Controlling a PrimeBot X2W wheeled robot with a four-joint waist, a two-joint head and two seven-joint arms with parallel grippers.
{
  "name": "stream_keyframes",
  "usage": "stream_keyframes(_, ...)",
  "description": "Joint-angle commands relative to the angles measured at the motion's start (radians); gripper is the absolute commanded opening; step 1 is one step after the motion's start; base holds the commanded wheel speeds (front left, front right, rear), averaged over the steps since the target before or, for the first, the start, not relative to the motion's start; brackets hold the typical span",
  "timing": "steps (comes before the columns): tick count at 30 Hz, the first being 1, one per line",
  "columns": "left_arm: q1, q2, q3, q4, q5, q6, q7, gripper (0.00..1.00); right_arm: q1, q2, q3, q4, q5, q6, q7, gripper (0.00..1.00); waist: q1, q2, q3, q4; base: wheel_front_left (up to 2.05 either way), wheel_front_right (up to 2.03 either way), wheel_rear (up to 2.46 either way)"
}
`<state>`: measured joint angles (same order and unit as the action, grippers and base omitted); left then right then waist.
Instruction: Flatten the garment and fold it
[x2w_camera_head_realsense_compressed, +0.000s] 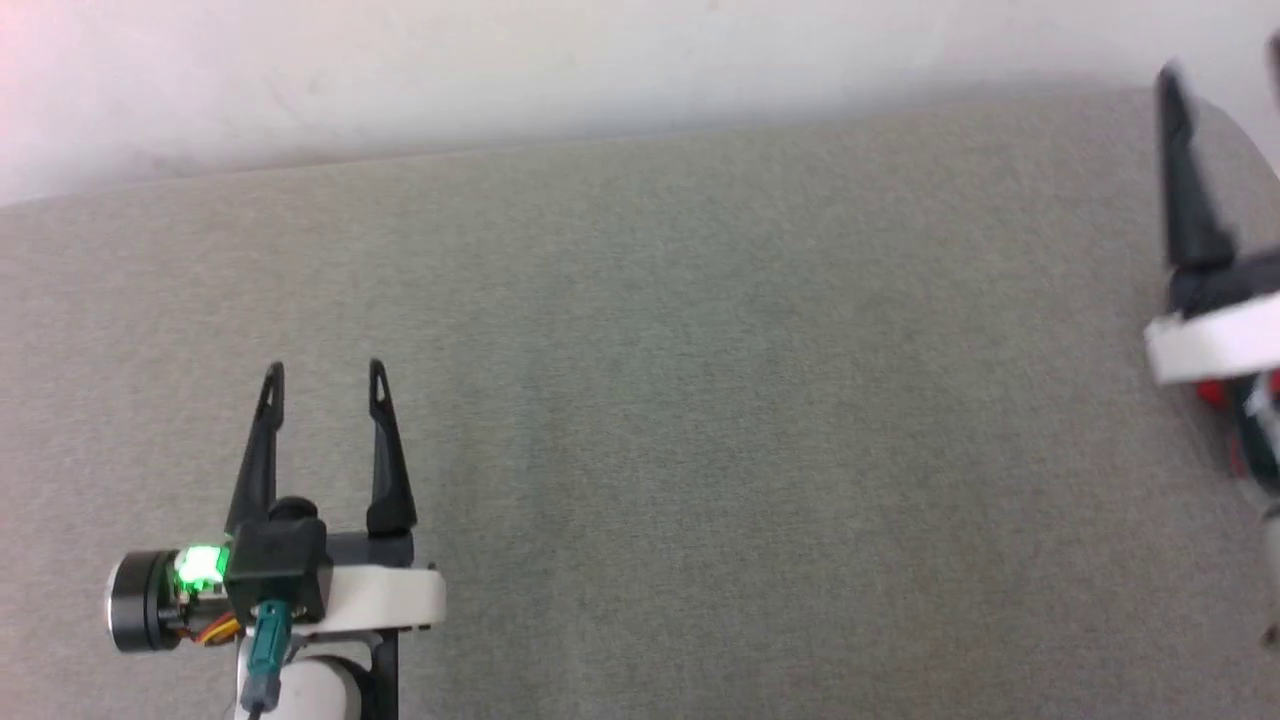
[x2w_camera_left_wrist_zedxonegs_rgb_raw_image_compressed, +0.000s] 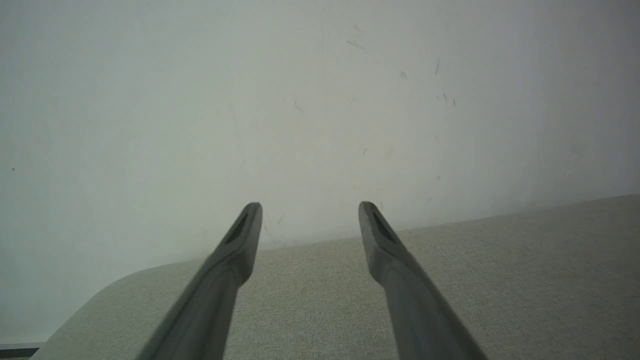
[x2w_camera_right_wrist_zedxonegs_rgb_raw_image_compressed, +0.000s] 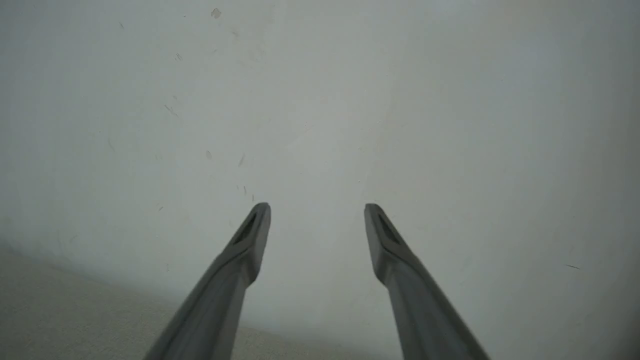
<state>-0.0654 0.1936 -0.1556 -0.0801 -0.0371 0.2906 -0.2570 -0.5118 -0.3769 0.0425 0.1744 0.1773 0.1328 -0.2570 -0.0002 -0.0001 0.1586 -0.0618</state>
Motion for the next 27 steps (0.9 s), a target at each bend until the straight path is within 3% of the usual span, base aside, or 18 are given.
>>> stream_keyframes(1, 0.013, -0.002, 0.005, 0.004, -0.004, -0.007, -0.005, 1.0, 0.026, 0.015, -0.004, -0.006, 0.009, -0.002, -0.005, 1.0, 0.0002, 0.0001, -0.031, 0.031, 0.0, 0.0, 0.0)
stream_keyframes(12, 0.06, -0.021, 0.007, 0.038, 0.004, -0.049, -0.005, 1.0, 0.334, 0.223, -0.066, -0.049, 0.047, -0.002, -0.005, 1.0, 0.0002, 0.0001, -0.096, 0.067, 0.0, 0.0, 0.0)
stream_keyframes(21, 0.098, -0.038, 0.014, 0.045, -0.007, -0.079, -0.005, 1.0, 0.479, 0.287, -0.081, -0.113, 0.041, -0.002, -0.005, 1.0, 0.0002, 0.0001, -0.133, 0.064, 0.0, 0.0, 0.0)
stream_keyframes(22, 0.087, -0.036, 0.007, 0.044, -0.006, -0.077, 0.0, 0.0, 0.475, 0.285, -0.076, -0.108, 0.042, 0.0, 0.0, 0.0, 0.0002, 0.0001, -0.131, 0.064, 0.0, 0.0, 0.0)
stream_keyframes(27, 0.086, -0.036, 0.006, 0.043, -0.005, -0.079, 0.004, 0.0, 0.476, 0.285, -0.074, -0.107, 0.04, 0.0, 0.004, 0.0, 0.0003, 0.0001, -0.131, 0.064, 0.0, 0.0, 0.0)
